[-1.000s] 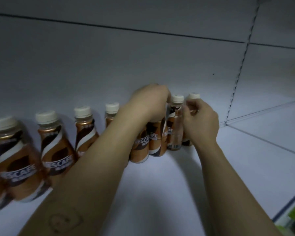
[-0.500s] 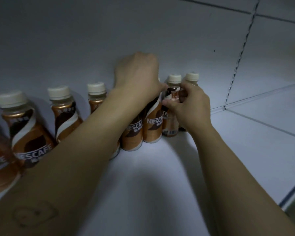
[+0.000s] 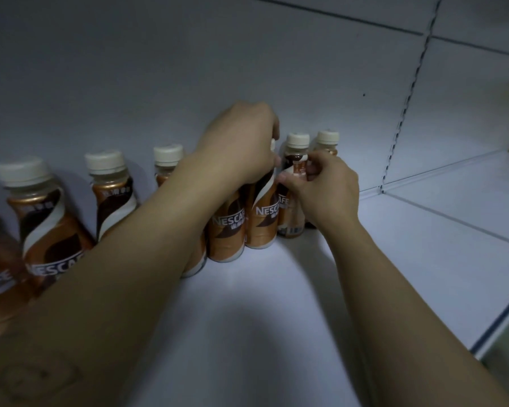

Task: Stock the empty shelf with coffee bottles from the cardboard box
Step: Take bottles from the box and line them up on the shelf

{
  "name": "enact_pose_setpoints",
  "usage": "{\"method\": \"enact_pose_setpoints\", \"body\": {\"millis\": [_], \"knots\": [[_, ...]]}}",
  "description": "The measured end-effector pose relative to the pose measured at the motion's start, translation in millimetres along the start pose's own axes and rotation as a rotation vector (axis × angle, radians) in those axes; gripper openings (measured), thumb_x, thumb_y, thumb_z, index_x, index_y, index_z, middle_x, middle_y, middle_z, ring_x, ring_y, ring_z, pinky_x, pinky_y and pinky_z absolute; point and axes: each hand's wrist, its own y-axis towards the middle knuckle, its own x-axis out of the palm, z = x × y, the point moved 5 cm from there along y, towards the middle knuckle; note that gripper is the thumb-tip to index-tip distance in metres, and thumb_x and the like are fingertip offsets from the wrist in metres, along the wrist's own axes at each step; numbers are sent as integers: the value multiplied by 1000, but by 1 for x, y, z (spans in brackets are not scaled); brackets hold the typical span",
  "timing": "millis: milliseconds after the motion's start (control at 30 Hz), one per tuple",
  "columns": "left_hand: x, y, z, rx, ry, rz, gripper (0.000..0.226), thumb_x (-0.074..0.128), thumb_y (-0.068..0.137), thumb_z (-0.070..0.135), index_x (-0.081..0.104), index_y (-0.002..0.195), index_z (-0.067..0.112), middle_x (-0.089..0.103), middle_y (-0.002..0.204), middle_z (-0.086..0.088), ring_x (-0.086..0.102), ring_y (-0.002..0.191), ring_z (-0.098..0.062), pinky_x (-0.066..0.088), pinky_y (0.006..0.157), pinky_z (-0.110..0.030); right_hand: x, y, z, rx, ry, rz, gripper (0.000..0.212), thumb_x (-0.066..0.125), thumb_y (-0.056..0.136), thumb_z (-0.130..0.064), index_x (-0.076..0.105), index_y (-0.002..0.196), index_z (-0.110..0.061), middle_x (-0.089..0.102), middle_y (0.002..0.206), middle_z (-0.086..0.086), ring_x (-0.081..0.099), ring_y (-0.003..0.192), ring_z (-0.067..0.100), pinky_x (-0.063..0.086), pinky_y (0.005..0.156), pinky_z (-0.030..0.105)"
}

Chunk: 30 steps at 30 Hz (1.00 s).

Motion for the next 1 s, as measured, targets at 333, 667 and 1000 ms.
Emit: {"method": "enact_pose_setpoints", "body": {"millis": [333,667,1000], "knots": [[1,2,-2,8,-18,25,35,72,80,18,66,115,19,64,115,-10,60,101,-27,46,78,-33,-4,7,3,44,96,-72,39,75,78,-15,63,115,-19,61,84,-12,64,86,14,53,88,37],[2,2,1,17,52,-1,43,73,80,26,62,121,20,63,119,-10,57,106,-28,46,85,-39,-8,13,-15,-64,-34,68,59,74,71,-55,64,116,-19,63,102,-2,57,86,11,37,62,17],[1,4,4,46,101,23,38,70,83,22,64,120,18,58,125,-12,56,108,-31,45,87,-37,-12,18,-8,47,68,8,41,75,80,-20,59,118,-17,64,94,-4,63,93,17,49,81,30]]}}
